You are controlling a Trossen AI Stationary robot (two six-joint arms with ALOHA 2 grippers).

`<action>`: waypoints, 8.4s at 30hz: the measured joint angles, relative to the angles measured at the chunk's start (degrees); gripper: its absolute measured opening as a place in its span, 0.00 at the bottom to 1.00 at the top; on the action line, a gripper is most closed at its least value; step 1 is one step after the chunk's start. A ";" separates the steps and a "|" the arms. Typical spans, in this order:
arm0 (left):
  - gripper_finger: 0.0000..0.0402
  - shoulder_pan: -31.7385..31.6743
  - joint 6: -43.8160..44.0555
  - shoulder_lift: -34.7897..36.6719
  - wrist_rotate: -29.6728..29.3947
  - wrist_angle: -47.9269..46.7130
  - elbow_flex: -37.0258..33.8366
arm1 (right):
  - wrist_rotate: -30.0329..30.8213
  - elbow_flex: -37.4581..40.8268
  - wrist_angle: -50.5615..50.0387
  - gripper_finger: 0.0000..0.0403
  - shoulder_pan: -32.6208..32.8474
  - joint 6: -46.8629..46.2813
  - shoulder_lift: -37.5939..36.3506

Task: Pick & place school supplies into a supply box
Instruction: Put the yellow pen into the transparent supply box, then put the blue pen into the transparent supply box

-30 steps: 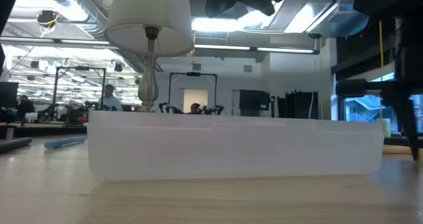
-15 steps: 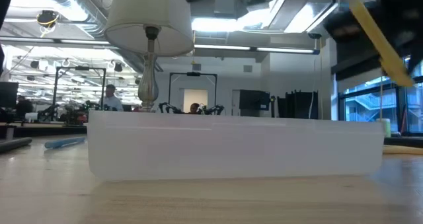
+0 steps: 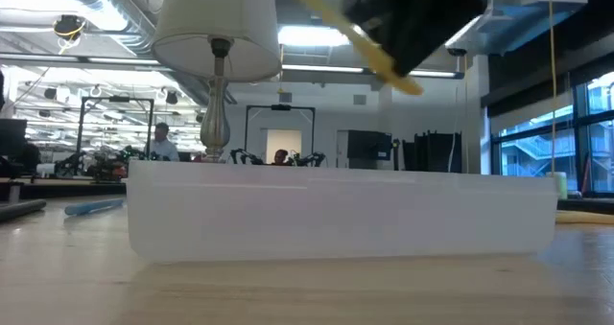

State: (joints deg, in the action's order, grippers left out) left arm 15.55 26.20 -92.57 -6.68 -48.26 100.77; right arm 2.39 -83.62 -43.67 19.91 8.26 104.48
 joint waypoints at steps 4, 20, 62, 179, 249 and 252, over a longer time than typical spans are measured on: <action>0.24 0.22 -1.99 0.83 -0.06 -0.16 0.00 | -6.08 -8.74 -6.04 0.18 -1.01 -0.51 8.35; 0.24 0.26 -4.51 0.92 0.31 -5.60 0.00 | -17.37 -19.78 -16.59 0.18 -5.35 -6.39 22.13; 0.24 0.58 -7.46 0.87 9.25 -6.46 0.00 | -15.58 -12.73 -13.63 0.34 -6.11 -9.34 22.41; 0.25 -0.68 -56.33 0.17 5.29 4.66 -54.53 | 5.64 27.67 10.16 0.37 -2.43 -48.53 -29.15; 0.07 -0.68 -0.65 -29.07 8.89 11.06 -0.79 | 4.00 27.06 -18.60 0.37 -10.17 -30.30 -33.00; 0.07 -0.68 1.10 -31.60 9.09 8.67 1.24 | 4.00 27.06 -18.74 0.37 -10.17 -28.77 -33.02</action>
State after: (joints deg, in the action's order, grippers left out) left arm 14.87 27.30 -124.17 2.41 -39.59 102.02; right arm 6.39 -56.55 -62.40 9.74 -20.51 71.46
